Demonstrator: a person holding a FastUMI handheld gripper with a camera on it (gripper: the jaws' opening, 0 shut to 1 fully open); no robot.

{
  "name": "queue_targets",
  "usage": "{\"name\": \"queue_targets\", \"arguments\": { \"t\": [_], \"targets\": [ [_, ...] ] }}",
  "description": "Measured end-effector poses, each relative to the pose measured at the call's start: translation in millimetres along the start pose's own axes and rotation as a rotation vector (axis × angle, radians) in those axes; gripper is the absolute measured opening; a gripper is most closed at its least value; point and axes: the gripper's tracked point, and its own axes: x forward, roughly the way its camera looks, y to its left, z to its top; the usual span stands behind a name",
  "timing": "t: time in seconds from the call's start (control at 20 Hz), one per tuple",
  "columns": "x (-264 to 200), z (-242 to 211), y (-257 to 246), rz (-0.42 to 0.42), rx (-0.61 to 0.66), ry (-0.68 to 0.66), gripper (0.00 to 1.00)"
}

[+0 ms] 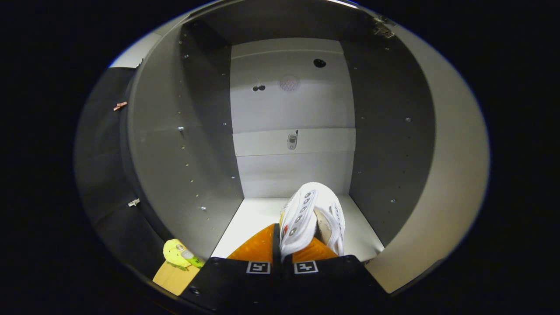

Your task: Open the shoe cabinet door, grab the shoes and put them into the shoe cabinet, then close the shoe cabinet door.

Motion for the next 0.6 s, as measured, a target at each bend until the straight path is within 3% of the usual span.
{"name": "queue_targets", "arguments": {
  "t": [0.6],
  "targets": [
    [126.5,-52.7,-18.2,-0.024,-0.157,0.121,0.05]
  ]
}}
